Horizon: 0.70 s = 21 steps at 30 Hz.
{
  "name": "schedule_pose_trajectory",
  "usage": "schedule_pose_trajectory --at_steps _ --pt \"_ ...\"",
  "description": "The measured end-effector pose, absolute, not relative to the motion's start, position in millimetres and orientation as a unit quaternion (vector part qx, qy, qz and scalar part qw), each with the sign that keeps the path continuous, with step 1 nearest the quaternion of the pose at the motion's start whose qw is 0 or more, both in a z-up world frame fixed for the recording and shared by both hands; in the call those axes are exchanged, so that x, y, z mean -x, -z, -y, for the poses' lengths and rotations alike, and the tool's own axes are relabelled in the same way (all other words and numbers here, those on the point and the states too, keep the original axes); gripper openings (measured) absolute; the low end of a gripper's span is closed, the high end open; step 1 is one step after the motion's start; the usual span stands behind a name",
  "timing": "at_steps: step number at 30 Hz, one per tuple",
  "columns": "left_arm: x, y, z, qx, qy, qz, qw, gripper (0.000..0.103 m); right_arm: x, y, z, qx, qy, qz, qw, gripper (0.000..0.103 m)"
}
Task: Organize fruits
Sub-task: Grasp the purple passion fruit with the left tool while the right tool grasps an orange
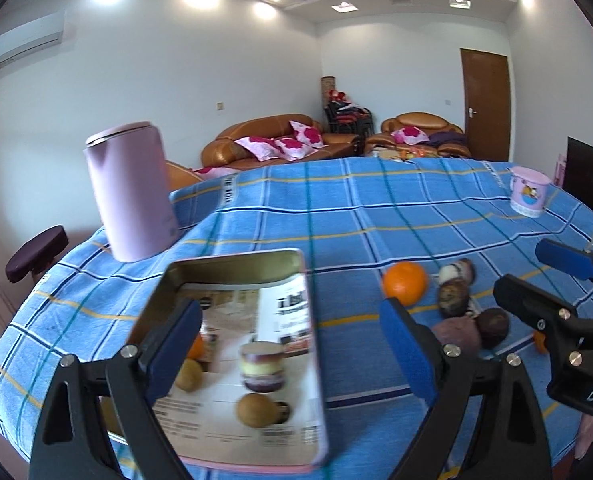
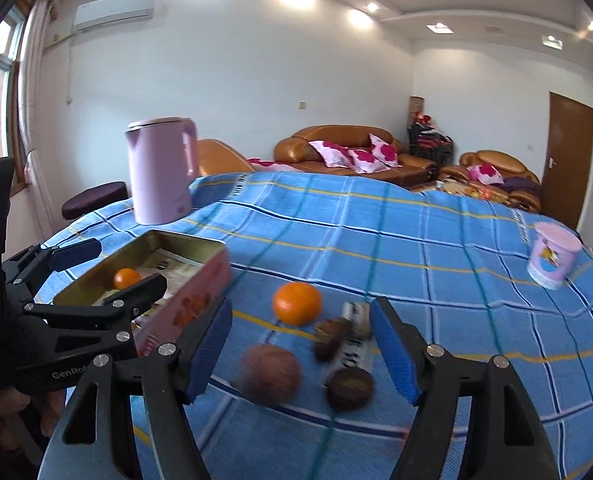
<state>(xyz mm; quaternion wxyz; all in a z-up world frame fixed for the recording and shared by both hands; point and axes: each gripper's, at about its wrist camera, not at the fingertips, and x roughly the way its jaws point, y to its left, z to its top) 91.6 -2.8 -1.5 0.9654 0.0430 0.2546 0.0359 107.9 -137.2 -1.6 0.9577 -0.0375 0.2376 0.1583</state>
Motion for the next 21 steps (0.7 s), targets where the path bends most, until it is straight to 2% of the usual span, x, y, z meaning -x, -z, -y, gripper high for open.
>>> schedule_pose_trajectory --at_steps 21 --pt "-100 26 76 -0.063 0.052 -0.292 0.953 0.092 -100 44 225 -0.005 -0.061 -0.284 0.957 0.073"
